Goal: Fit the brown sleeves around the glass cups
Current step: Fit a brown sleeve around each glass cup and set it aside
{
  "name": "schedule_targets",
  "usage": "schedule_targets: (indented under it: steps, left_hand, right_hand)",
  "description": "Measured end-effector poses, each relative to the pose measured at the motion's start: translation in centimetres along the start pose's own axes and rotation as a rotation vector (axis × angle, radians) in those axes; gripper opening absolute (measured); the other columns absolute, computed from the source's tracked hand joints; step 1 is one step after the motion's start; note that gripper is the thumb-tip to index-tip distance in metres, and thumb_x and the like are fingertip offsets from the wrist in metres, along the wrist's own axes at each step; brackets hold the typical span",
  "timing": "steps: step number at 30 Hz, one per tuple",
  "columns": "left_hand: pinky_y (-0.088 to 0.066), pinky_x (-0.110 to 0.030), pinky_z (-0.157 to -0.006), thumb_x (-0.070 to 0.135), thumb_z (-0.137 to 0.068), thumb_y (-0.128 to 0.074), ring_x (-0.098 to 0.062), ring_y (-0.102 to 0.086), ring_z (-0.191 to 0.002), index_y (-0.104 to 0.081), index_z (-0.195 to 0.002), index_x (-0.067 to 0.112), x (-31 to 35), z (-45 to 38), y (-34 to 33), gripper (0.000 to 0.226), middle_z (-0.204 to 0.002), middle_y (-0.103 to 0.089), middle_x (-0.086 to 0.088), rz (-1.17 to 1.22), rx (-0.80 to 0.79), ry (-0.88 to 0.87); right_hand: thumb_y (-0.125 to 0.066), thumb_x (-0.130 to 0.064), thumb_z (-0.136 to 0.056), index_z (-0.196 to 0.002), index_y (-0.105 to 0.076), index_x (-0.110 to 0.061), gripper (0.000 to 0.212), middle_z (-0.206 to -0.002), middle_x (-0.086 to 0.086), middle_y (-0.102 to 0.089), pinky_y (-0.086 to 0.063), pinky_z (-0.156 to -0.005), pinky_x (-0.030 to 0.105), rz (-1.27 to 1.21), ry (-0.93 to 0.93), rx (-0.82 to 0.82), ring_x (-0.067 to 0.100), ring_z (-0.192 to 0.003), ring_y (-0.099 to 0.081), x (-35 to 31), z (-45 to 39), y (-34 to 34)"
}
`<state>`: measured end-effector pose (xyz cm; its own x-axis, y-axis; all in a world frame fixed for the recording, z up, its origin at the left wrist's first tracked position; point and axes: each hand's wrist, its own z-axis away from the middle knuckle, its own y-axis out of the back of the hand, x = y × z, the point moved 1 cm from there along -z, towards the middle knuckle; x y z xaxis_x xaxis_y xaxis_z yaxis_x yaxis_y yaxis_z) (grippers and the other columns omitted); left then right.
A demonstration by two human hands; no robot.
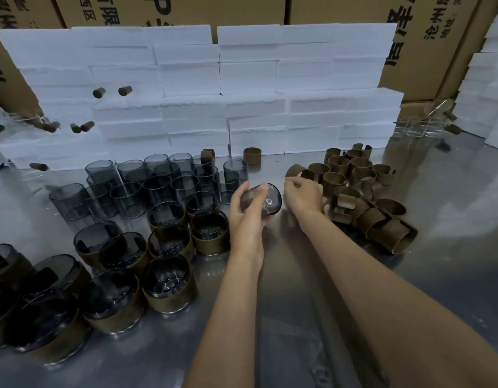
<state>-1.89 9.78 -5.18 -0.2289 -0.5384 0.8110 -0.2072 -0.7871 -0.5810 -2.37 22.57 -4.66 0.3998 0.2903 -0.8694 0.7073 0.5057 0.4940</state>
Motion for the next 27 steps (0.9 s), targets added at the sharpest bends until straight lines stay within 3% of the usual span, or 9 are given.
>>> schedule_targets:
  steps: [4,8,12,15,19,21,23,25,27]
  left_hand:
    - [-0.059,-0.031,-0.082,0.027,-0.096,-0.072,-0.018,-0.061,-0.11,-0.07,-0.122,0.021,0.1,-0.1,0.5,0.028,-0.12,-0.061,-0.005,0.0,0.047,-0.023]
    - [-0.058,-0.032,-0.081,0.031,-0.095,-0.073,-0.019,-0.061,-0.103,-0.068,-0.126,0.016,0.1,0.0,0.4,0.035,-0.114,-0.058,-0.005,-0.008,0.06,-0.002]
    - [-0.057,-0.038,-0.088,0.041,-0.092,-0.074,-0.018,-0.066,-0.093,-0.07,-0.125,0.013,0.7,0.5,0.4,0.043,-0.1,-0.069,-0.004,-0.008,-0.03,0.053]
    - [-0.055,-0.041,-0.093,0.047,-0.085,-0.078,-0.02,-0.071,-0.106,-0.07,-0.128,0.013,1.1,0.9,0.3,0.055,-0.115,-0.073,-0.007,-0.012,-0.176,0.08]
    - [-0.048,-0.042,-0.098,0.031,-0.086,-0.079,-0.024,-0.061,-0.114,-0.063,-0.135,0.006,1.2,1.1,0.1,0.057,-0.127,-0.067,-0.021,0.018,-0.208,0.13]
    - [-0.049,-0.042,-0.101,0.026,-0.09,-0.075,-0.025,-0.061,-0.114,-0.066,-0.127,0.006,1.3,1.1,0.1,0.043,-0.117,-0.068,-0.019,0.051,-0.206,0.143]
    - [-0.055,-0.042,-0.096,0.027,-0.092,-0.074,-0.023,-0.065,-0.107,-0.068,-0.124,0.011,1.3,1.0,0.1,0.036,-0.111,-0.067,-0.012,0.066,-0.204,0.155]
    - [-0.061,-0.041,-0.089,0.026,-0.091,-0.074,-0.023,-0.067,-0.099,-0.07,-0.119,0.014,1.3,0.9,0.1,0.031,-0.111,-0.064,-0.014,0.067,-0.199,0.168]
    - [-0.059,-0.047,-0.097,0.025,-0.091,-0.074,-0.027,-0.064,-0.103,-0.071,-0.111,0.016,1.2,0.9,0.0,0.021,-0.108,-0.063,-0.016,0.075,-0.207,0.183]
  right_hand:
    - [-0.053,-0.015,-0.096,-0.1,-0.079,-0.027,0.029,-0.113,-0.003,-0.074,-0.041,-0.112,0.042,-0.074,0.189,0.095,0.025,-0.125,-0.055,-0.2,2.0,1.1]
    - [-0.05,-0.001,-0.094,-0.112,-0.066,-0.023,0.033,-0.084,-0.009,-0.067,-0.041,-0.108,0.045,-0.071,0.393,0.047,0.022,-0.102,-0.063,-1.2,4.5,3.7]
    - [-0.053,-0.001,-0.093,-0.139,-0.048,-0.024,0.052,-0.088,-0.005,-0.067,-0.022,-0.09,0.025,0.112,0.671,-0.04,0.019,-0.098,-0.06,-2.6,7.7,5.3]
    - [-0.055,-0.005,-0.093,-0.147,-0.04,-0.023,0.059,-0.096,-0.005,-0.065,-0.023,-0.099,0.03,0.326,0.817,-0.051,0.019,-0.108,-0.054,-2.8,9.5,5.4]
    - [-0.056,-0.01,-0.095,-0.152,-0.037,-0.022,0.062,-0.105,-0.004,-0.07,-0.02,-0.108,0.03,0.374,0.885,-0.091,0.015,-0.116,-0.049,-3.0,10.1,6.0]
    - [-0.06,-0.014,-0.094,-0.15,-0.041,-0.025,0.06,-0.106,-0.01,-0.071,-0.022,-0.103,0.023,0.272,0.875,-0.142,0.012,-0.116,-0.048,-2.9,10.3,6.3]
    - [-0.065,-0.019,-0.092,-0.139,-0.051,-0.028,0.05,-0.109,-0.013,-0.067,-0.03,-0.096,0.017,0.019,0.8,-0.085,0.009,-0.114,-0.05,-2.7,10.2,6.7]
    - [-0.069,-0.024,-0.092,-0.128,-0.055,-0.028,0.039,-0.112,-0.009,-0.061,-0.039,-0.09,0.017,-0.232,0.609,0.0,0.01,-0.111,-0.053,-2.5,9.3,6.9]
    - [-0.07,-0.042,-0.092,-0.129,-0.053,-0.027,0.043,-0.118,-0.006,-0.059,-0.043,-0.084,0.02,-0.346,0.313,-0.101,0.006,-0.107,-0.057,-2.4,8.1,6.4]
